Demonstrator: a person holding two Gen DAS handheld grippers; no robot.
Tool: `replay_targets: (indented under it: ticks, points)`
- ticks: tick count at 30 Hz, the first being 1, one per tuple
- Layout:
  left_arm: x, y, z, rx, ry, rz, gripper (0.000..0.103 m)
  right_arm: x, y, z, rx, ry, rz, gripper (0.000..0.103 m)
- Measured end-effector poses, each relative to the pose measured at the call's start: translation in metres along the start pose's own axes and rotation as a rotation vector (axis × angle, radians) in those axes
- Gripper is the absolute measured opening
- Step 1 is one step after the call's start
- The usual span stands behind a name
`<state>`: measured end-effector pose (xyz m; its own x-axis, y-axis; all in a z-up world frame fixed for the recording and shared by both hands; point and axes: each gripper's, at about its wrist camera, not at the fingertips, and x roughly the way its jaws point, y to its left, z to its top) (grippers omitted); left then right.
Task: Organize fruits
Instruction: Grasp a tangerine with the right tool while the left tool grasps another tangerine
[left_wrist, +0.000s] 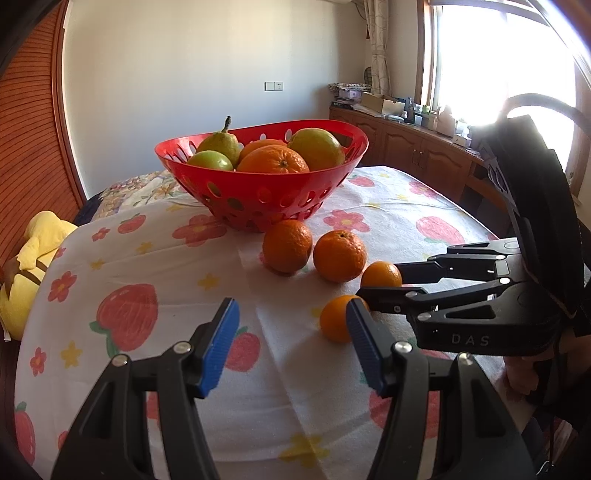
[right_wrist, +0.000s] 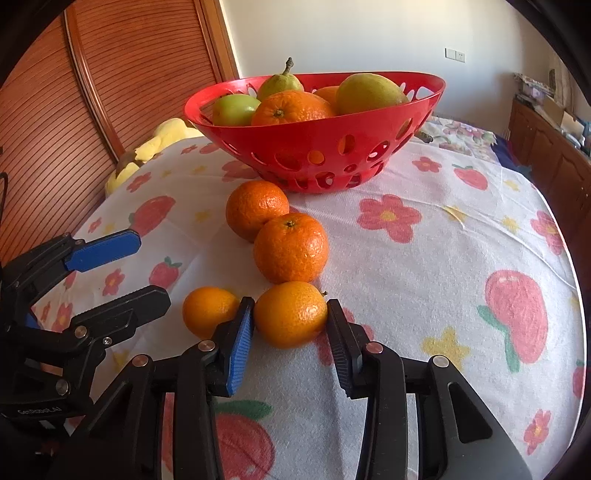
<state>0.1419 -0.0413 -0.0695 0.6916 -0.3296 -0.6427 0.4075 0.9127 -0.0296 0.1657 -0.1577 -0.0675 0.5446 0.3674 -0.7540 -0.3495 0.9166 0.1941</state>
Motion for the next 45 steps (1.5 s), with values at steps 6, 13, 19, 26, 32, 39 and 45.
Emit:
replay_targets:
  ticks: [6, 13, 19, 26, 32, 39, 45]
  points:
    - [0.002, -0.008, 0.000, 0.023, 0.020, 0.001, 0.060, -0.011, -0.006, -0.007, 0.027, -0.017, 0.001, 0.039]
    - [0.009, -0.013, 0.005, -0.006, 0.060, -0.039, 0.060, -0.030, -0.011, -0.019, 0.043, -0.040, -0.006, 0.039]
    - [0.017, -0.020, 0.009, 0.000, 0.087, -0.045, 0.060, -0.039, -0.012, -0.029, 0.052, -0.050, -0.002, 0.039]
    - [0.025, -0.031, 0.013, 0.023, 0.111, -0.048, 0.060, -0.042, -0.014, -0.034, 0.055, -0.057, -0.006, 0.039]
    - [0.030, -0.034, 0.013, 0.028, 0.121, -0.047, 0.057, -0.042, -0.017, -0.037, 0.065, -0.059, -0.006, 0.039]
    - [0.035, -0.033, 0.012, 0.021, 0.132, -0.055, 0.045, -0.041, -0.016, -0.038, 0.059, -0.065, -0.013, 0.039]
    - [0.042, -0.031, 0.011, 0.006, 0.154, -0.060, 0.042, -0.040, -0.015, -0.039, 0.054, -0.065, -0.011, 0.039]
